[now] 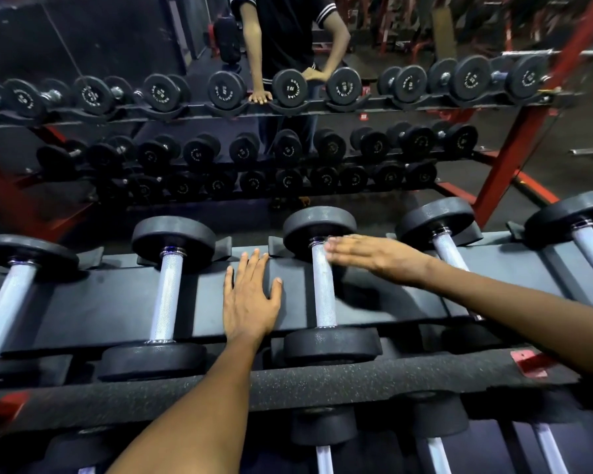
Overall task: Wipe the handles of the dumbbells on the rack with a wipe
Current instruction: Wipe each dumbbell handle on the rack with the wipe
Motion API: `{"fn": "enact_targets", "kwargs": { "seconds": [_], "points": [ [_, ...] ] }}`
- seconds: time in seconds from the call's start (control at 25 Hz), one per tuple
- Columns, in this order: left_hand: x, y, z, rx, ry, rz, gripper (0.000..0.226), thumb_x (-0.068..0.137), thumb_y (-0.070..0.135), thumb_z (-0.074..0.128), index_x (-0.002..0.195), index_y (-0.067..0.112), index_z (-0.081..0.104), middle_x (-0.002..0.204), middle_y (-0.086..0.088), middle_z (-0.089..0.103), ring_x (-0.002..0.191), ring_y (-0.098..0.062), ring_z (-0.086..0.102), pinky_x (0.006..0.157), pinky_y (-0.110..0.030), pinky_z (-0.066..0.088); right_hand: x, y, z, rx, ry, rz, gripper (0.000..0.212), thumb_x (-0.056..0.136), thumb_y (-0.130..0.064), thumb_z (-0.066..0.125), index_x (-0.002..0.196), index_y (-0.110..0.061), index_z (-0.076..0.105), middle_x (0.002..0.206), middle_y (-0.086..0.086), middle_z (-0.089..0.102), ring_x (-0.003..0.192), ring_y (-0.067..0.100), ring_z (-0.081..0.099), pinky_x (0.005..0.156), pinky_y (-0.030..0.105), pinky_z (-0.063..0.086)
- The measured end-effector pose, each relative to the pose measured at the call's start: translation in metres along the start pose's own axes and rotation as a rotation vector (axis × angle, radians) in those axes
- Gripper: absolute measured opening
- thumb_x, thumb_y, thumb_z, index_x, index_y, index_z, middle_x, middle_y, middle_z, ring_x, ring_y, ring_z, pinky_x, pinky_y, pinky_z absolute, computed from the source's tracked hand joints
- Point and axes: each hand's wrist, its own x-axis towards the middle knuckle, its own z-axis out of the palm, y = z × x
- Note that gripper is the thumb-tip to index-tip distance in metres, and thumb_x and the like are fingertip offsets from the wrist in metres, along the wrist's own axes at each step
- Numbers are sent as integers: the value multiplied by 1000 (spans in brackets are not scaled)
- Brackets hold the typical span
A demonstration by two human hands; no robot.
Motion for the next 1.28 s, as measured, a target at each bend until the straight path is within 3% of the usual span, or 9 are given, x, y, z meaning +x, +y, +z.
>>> {"fn": "enact_targets", "kwargs": {
  "seconds": [0.24, 0.32, 0.4, 0.52, 0.68, 0.84, 0.96, 1.16, 1.28],
  "points": [
    [3, -3, 1, 105, -29, 7, 73, 89, 57, 10, 153, 26, 20, 162, 5, 9, 149, -14, -5, 120, -33, -11, 3, -22, 9, 32, -211, -223, 39, 103, -10, 27, 139, -6, 41, 146, 6, 41, 136, 12, 34, 114, 32, 27],
    [0, -1, 0, 107, -36, -1, 74, 87, 58, 8, 154, 27, 19, 162, 6, 10, 149, -13, -5, 119, -32, -12, 19, -7, -10, 40, -69, 1, 38, 103, -13, 27, 139, -9, 42, 147, 0, 36, 136, 4, 29, 116, 27, 22],
    [-1, 0, -1, 100, -41, -11, 73, 88, 57, 9, 154, 27, 18, 162, 6, 10, 149, -12, -5, 119, -31, -14, 18, -15, -1, -54, 38, -122, 49, 103, -32, 21, 138, -6, 43, 146, -1, 36, 135, 2, 28, 117, 24, 17],
    [1, 1, -2, 103, -40, -14, 71, 89, 56, 12, 154, 28, 18, 162, 6, 10, 149, -12, -4, 119, -31, -14, 14, -39, 14, -71, -212, -362, 49, 104, -21, 18, 130, 4, 51, 137, 16, 49, 130, 20, 38, 117, 20, 15],
    [0, 0, -1, 91, -34, -16, 69, 90, 55, 15, 153, 27, 21, 161, 5, 13, 149, -12, -2, 119, -31, -13, 35, -13, -11, -95, 1, -134, 48, 103, -15, 17, 126, 2, 55, 131, 19, 55, 123, 30, 52, 108, 33, 36],
    [3, 0, -1, 84, -22, -13, 67, 91, 53, 21, 153, 27, 23, 161, 5, 16, 150, -13, 1, 120, -32, -11, 31, -37, 14, -146, -260, -448, 38, 100, -13, 30, 119, 5, 59, 120, 19, 61, 114, 32, 57, 99, 40, 45],
    [1, 0, 0, 74, -29, -18, 65, 93, 51, 24, 153, 27, 22, 161, 5, 15, 149, -12, -1, 120, -32, -12, 48, -10, -13, -261, -49, -237, 29, 92, -5, 47, 115, -1, 64, 119, 14, 63, 112, 29, 60, 94, 40, 50],
    [3, -1, 0, 72, -23, -24, 61, 97, 49, 31, 153, 29, 20, 161, 6, 14, 149, -11, -3, 120, -32, -12, 54, -47, -3, -150, -460, -345, 30, 86, -5, 45, 109, -7, 64, 111, 10, 64, 107, 28, 59, 93, 37, 49],
    [1, 0, -1, 50, -21, -26, 60, 98, 47, 36, 153, 28, 22, 161, 6, 16, 149, -11, -1, 120, -32, -12, 71, -28, -17, -393, -312, -96, 27, 87, -5, 42, 103, -9, 63, 108, 7, 63, 109, 28, 57, 92, 40, 48]
  ]
}}
